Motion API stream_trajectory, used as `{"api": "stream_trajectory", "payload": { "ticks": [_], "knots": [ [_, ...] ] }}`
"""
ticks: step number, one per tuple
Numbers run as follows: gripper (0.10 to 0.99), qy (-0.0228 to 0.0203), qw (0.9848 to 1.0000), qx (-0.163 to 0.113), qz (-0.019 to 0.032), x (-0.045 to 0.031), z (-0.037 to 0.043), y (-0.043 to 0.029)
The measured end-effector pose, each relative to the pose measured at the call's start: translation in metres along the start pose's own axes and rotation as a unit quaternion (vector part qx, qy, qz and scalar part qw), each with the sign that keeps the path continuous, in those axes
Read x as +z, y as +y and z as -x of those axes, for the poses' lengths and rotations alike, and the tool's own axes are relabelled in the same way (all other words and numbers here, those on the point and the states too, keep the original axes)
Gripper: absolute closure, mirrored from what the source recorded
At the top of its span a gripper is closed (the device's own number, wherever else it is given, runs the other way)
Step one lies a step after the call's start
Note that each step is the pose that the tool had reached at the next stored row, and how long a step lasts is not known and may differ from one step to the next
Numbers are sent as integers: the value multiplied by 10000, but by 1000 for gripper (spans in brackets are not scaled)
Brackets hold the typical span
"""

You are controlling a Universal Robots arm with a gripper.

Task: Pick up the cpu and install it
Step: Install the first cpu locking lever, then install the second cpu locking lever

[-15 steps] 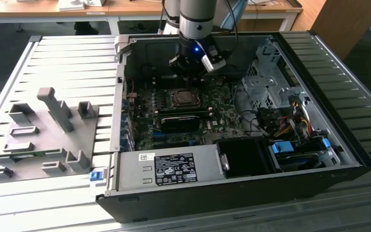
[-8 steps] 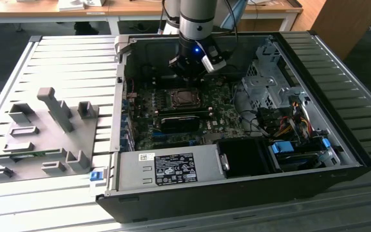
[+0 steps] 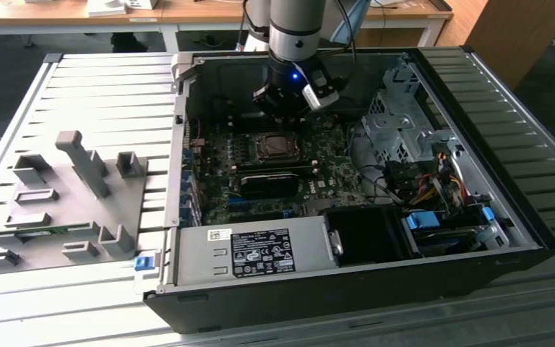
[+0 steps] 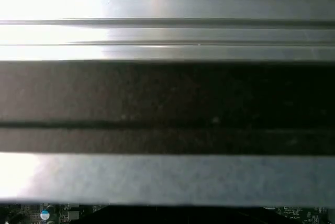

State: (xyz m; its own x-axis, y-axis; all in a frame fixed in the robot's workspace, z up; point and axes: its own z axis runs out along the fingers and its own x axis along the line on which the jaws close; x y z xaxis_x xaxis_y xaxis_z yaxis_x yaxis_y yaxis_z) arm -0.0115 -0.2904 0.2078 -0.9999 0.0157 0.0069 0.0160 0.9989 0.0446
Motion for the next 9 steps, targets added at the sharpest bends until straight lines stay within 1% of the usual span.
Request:
{"api": "stream_trajectory", "payload": {
  "ticks": [9],
  "knots": [
    [980, 0, 10000, 0, 0, 1, 1, -30]
  ]
}}
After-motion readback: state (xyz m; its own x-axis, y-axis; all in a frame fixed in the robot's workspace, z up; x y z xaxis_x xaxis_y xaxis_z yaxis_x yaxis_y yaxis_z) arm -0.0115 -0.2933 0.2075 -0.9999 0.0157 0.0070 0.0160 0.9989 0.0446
